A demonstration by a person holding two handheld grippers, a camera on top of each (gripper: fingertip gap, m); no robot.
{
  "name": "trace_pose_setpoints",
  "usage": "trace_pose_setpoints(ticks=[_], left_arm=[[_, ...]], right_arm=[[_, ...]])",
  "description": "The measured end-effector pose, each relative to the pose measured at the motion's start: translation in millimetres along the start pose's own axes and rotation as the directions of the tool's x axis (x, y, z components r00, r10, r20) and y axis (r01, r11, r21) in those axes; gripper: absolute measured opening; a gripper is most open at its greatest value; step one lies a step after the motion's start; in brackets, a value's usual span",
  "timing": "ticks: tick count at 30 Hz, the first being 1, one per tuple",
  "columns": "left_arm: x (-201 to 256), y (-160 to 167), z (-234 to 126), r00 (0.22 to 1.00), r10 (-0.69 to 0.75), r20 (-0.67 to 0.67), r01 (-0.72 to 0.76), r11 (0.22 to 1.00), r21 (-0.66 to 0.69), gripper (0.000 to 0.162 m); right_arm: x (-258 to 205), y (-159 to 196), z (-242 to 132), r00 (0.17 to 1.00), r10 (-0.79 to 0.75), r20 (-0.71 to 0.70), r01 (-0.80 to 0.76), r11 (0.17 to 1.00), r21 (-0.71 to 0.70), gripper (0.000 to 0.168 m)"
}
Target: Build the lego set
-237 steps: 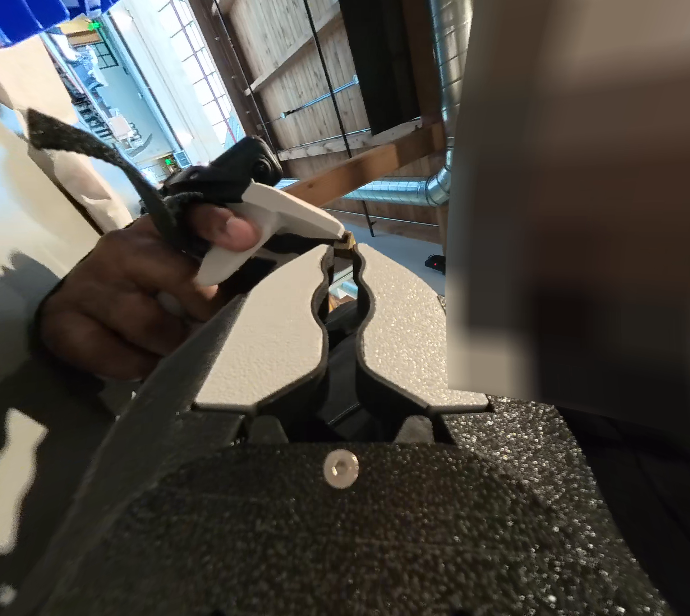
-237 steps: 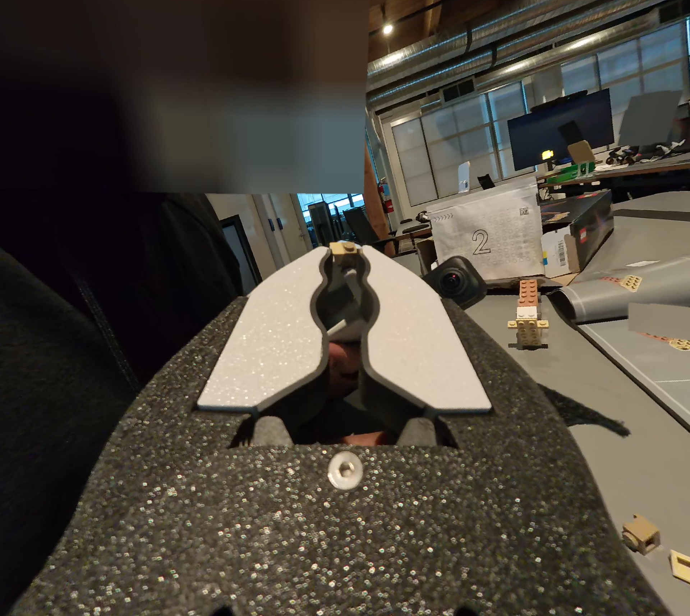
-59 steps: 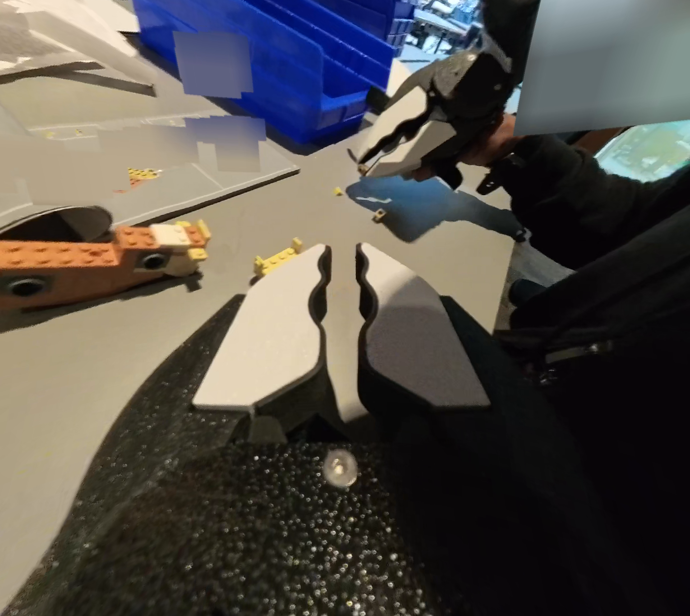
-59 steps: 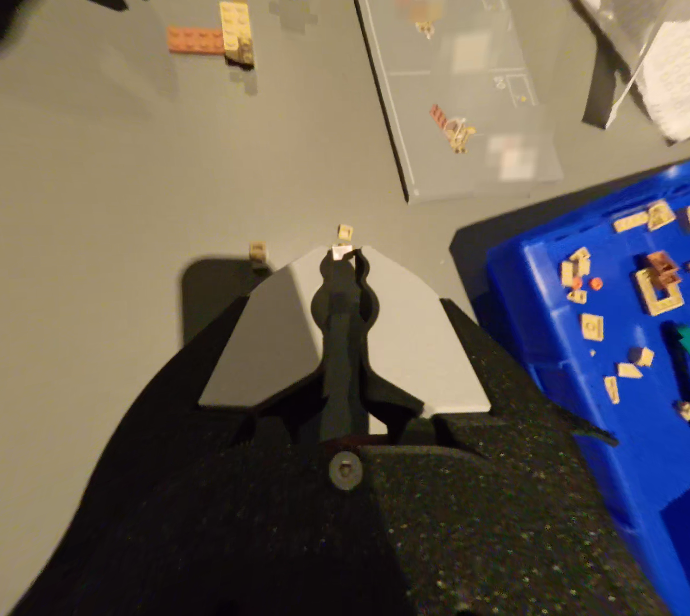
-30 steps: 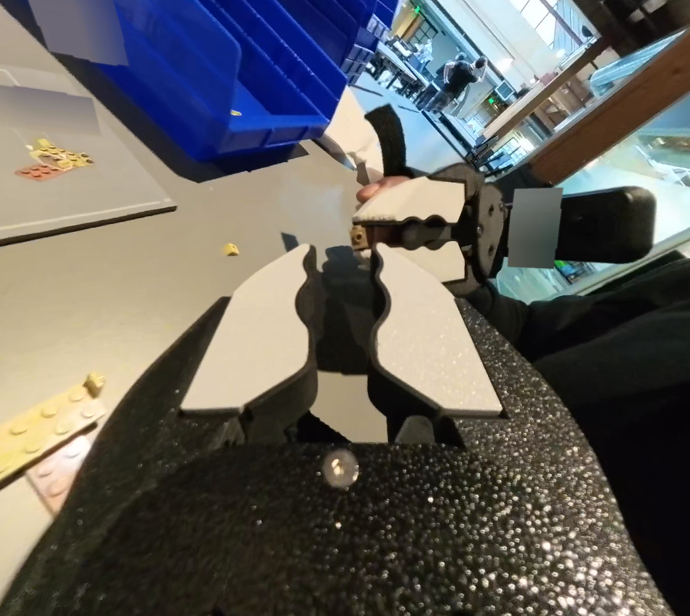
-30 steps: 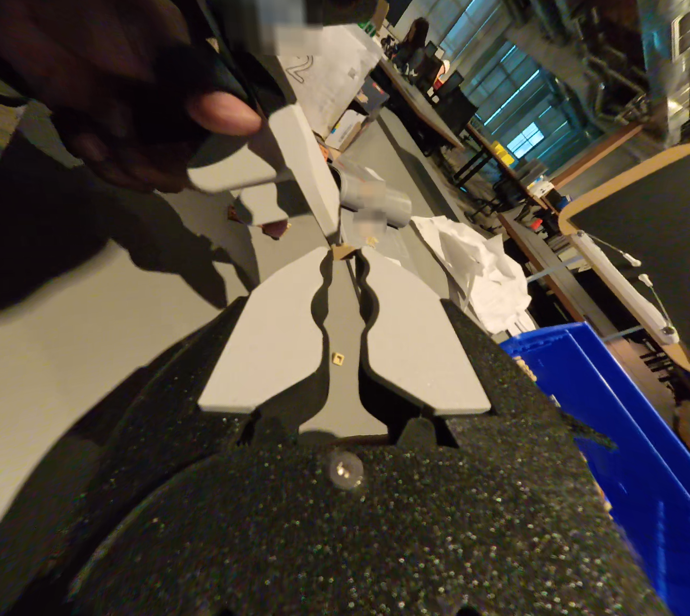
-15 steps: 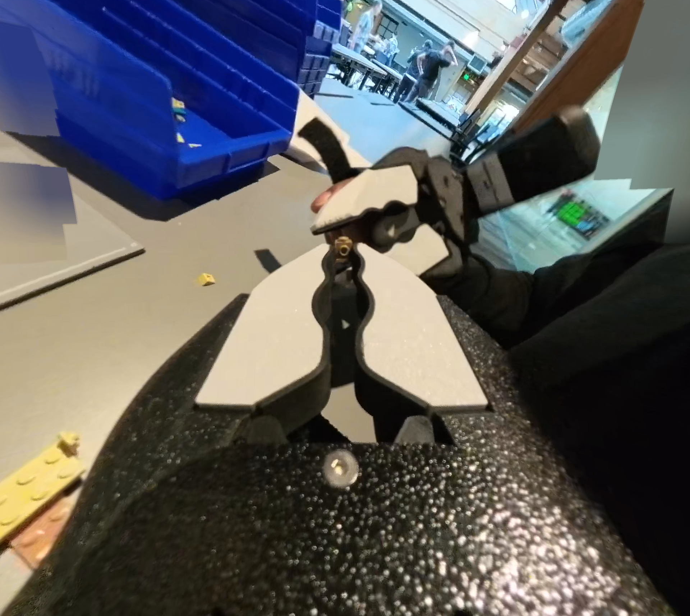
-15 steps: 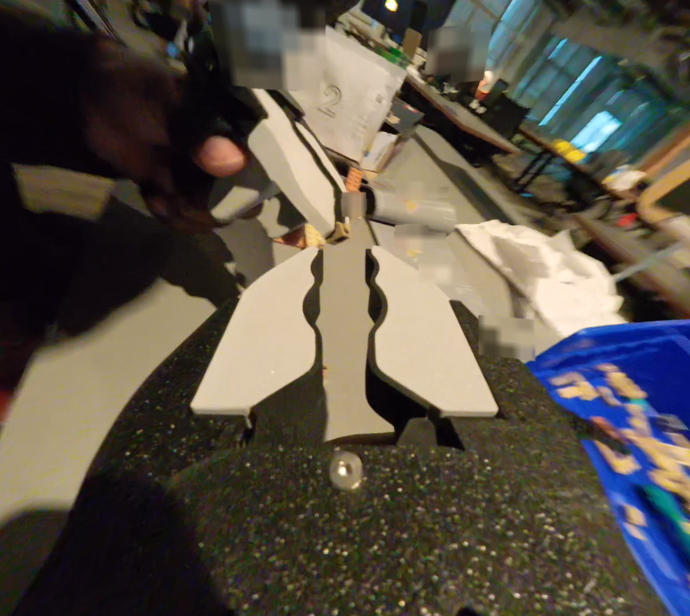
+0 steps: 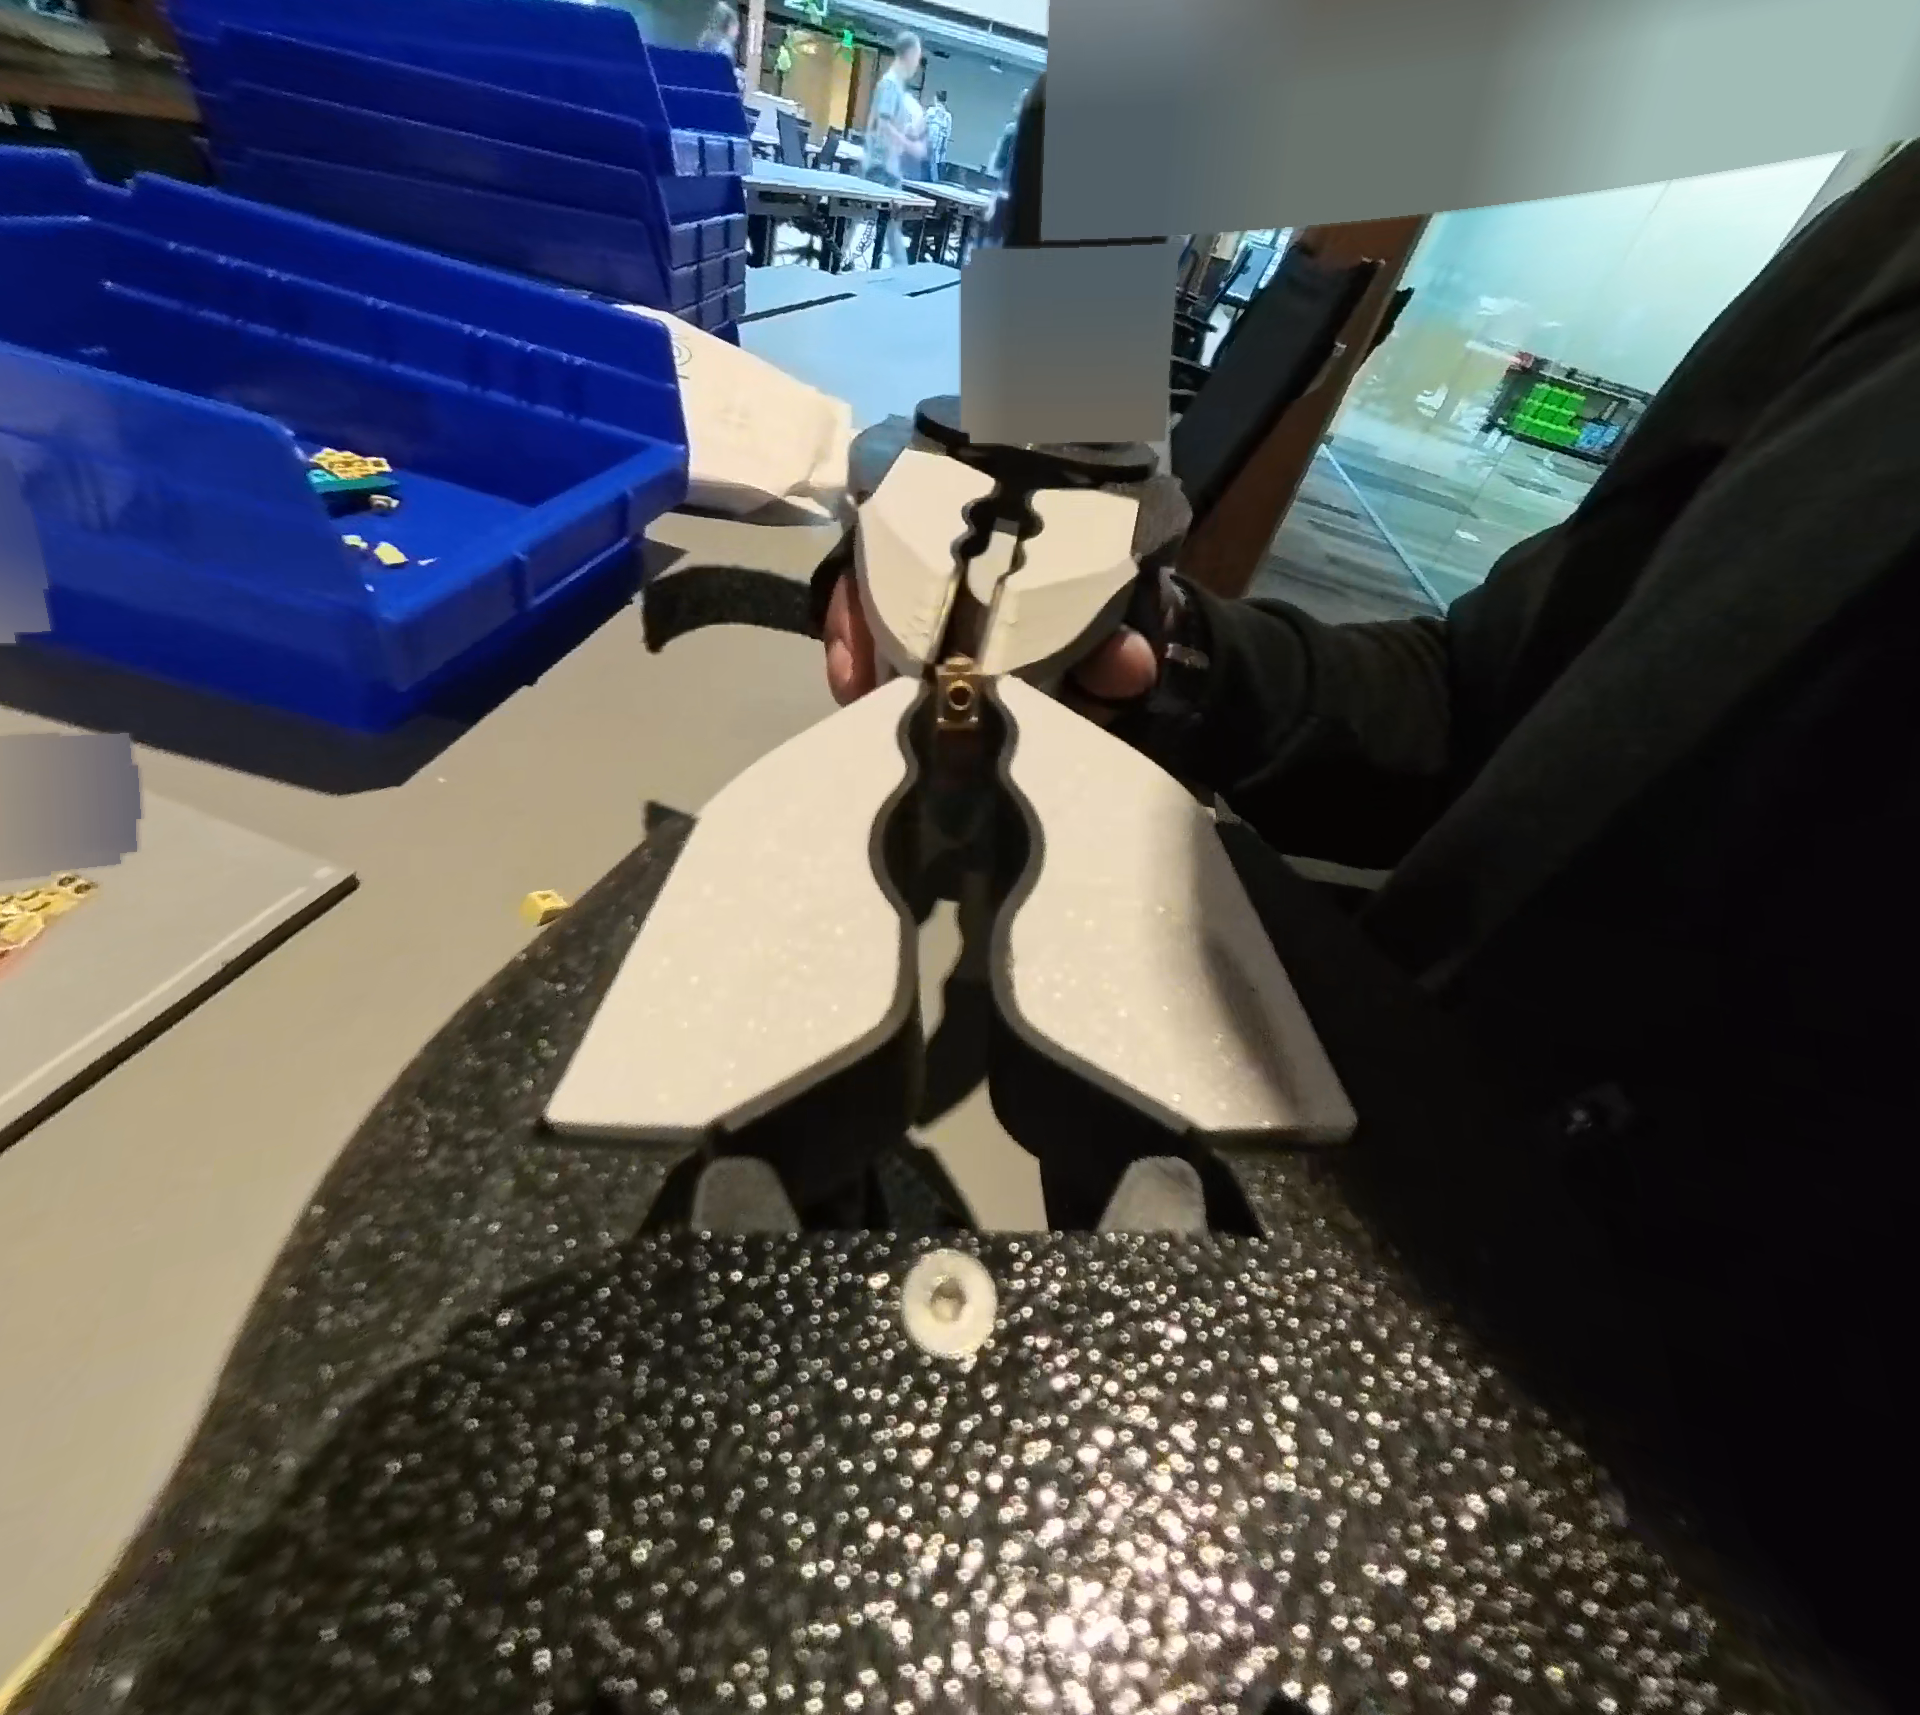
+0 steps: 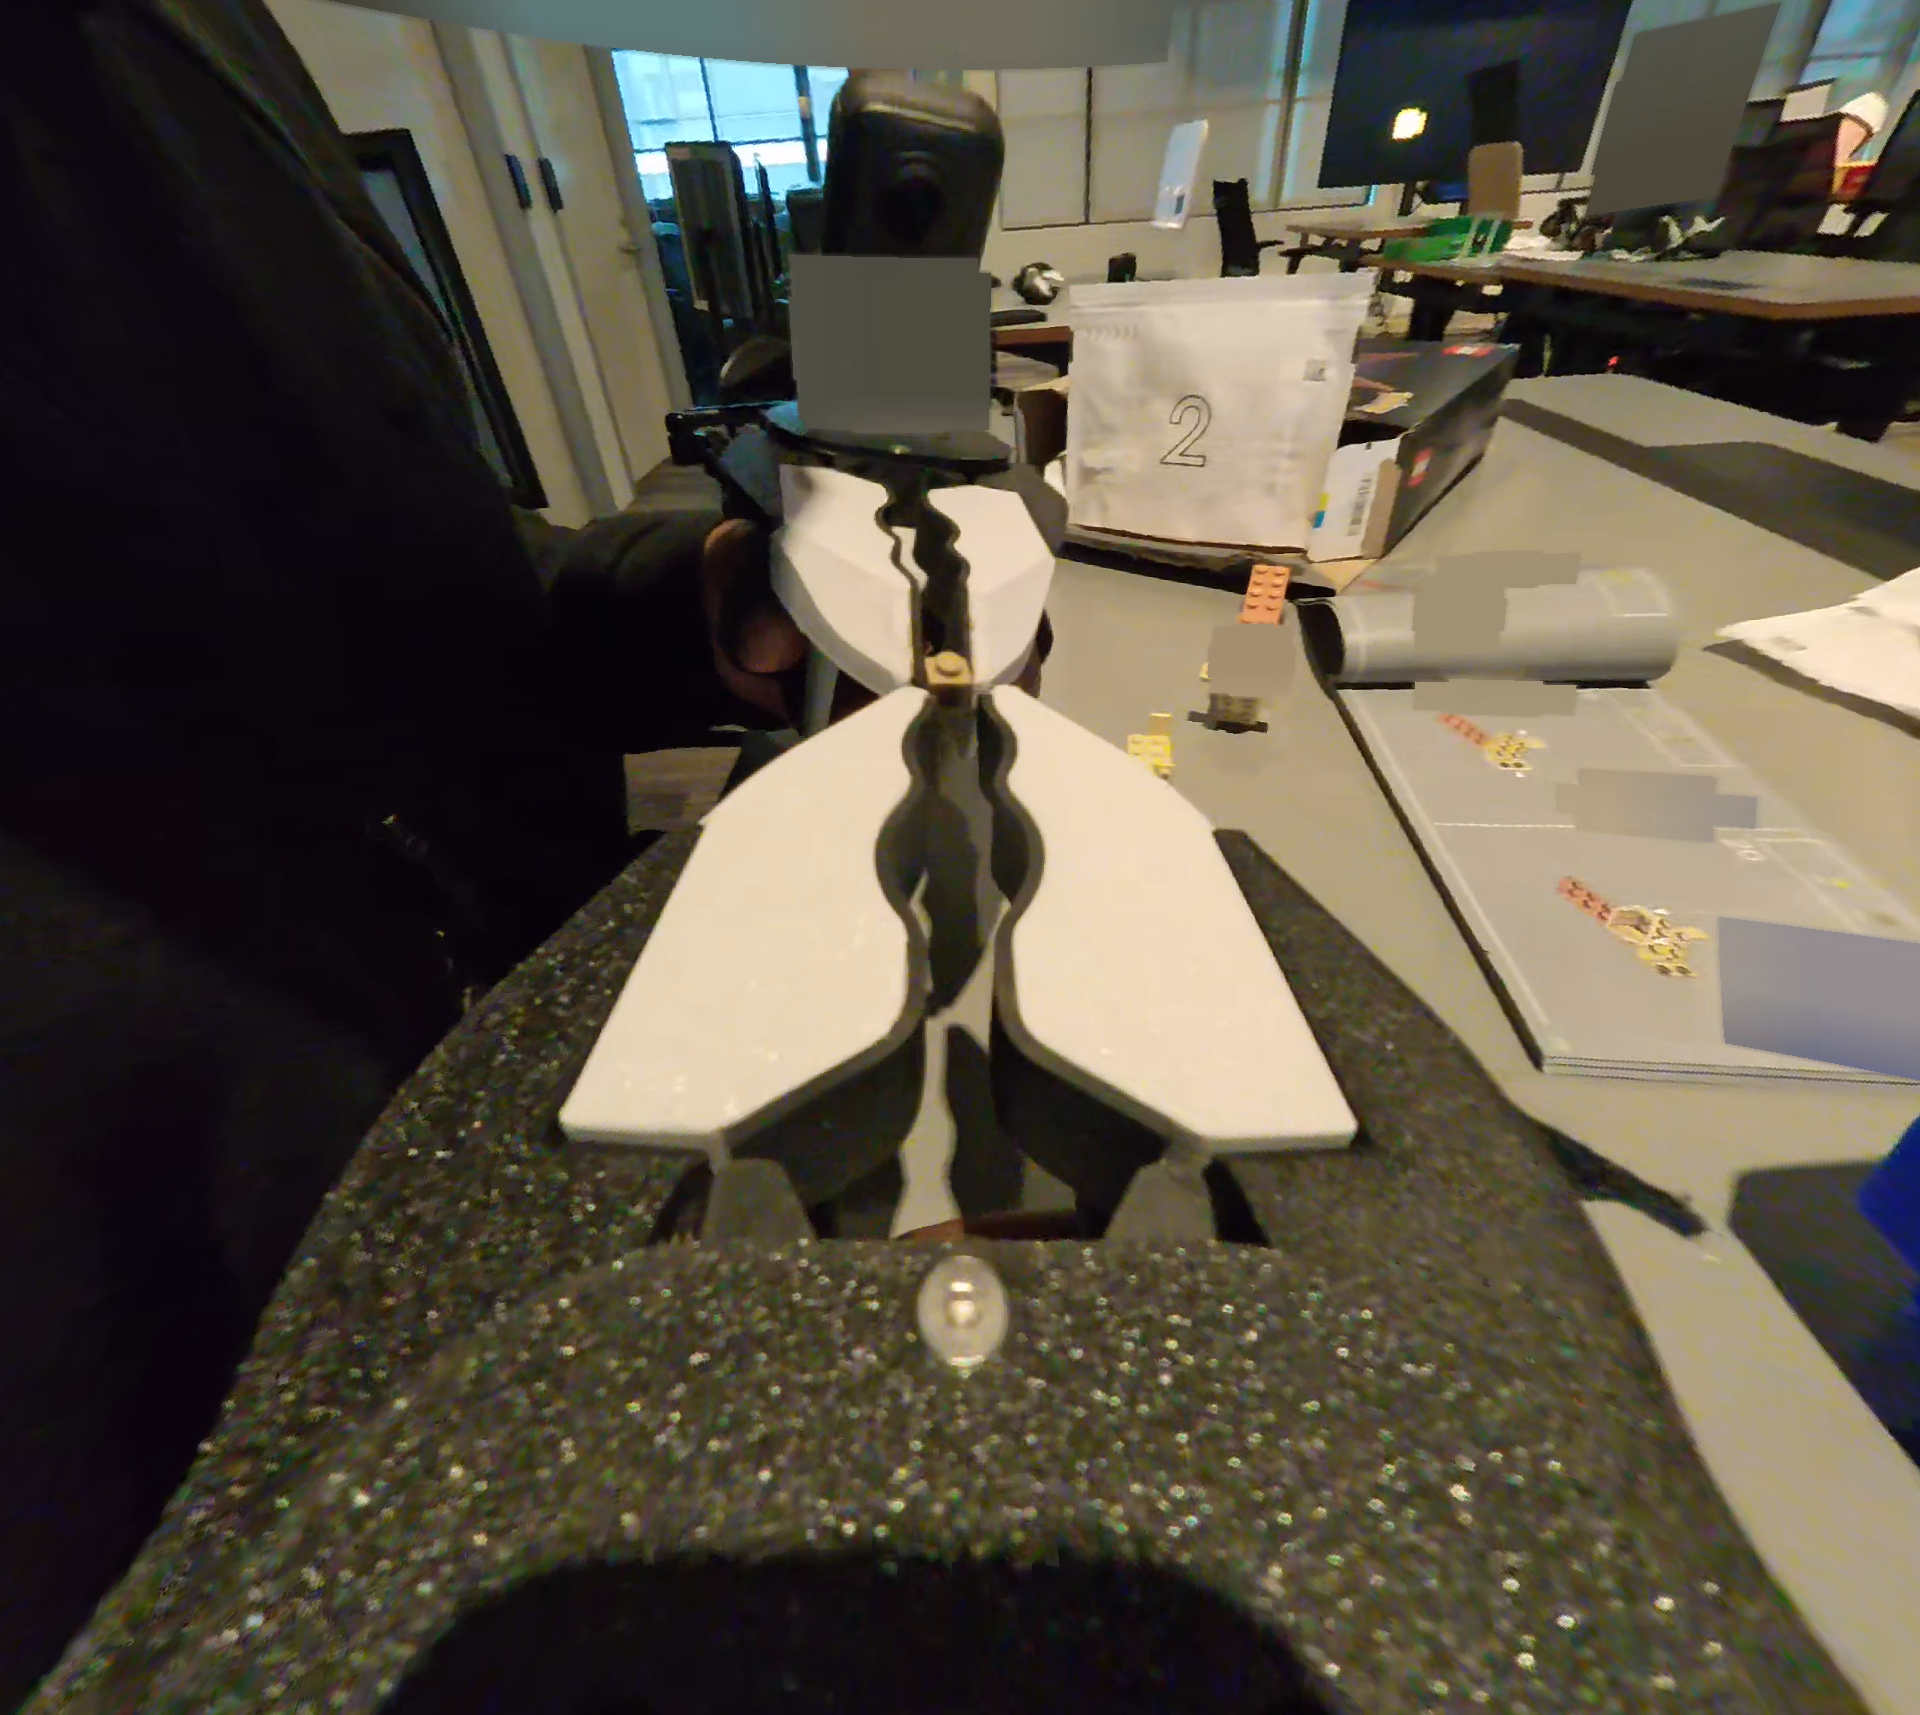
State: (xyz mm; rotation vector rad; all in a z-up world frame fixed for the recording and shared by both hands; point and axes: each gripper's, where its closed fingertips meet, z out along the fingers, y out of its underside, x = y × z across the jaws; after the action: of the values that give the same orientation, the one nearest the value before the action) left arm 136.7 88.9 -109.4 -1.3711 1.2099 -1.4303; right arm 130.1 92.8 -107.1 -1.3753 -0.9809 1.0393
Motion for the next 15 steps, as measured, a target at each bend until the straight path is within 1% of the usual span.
trace_pose_setpoints(ticks=[5, 15], left_arm=[[5.8, -1.5, 0.1, 1.0, 0.009, -0.028, -0.008, 1.0, 0.025, 0.007], [10.7, -1.0, 0.3, 0.999, 0.014, -0.048, -0.013, 0.999, 0.03, 0.007]], right_arm=[[-3.6, -3.3, -1.2, 0.999, 0.034, 0.036, -0.035, 0.999, 0.025, 0.007], [-10.6, -3.8, -0.4, 0.992, 0.078, 0.097, -0.082, 0.996, 0.036, 0.006]])
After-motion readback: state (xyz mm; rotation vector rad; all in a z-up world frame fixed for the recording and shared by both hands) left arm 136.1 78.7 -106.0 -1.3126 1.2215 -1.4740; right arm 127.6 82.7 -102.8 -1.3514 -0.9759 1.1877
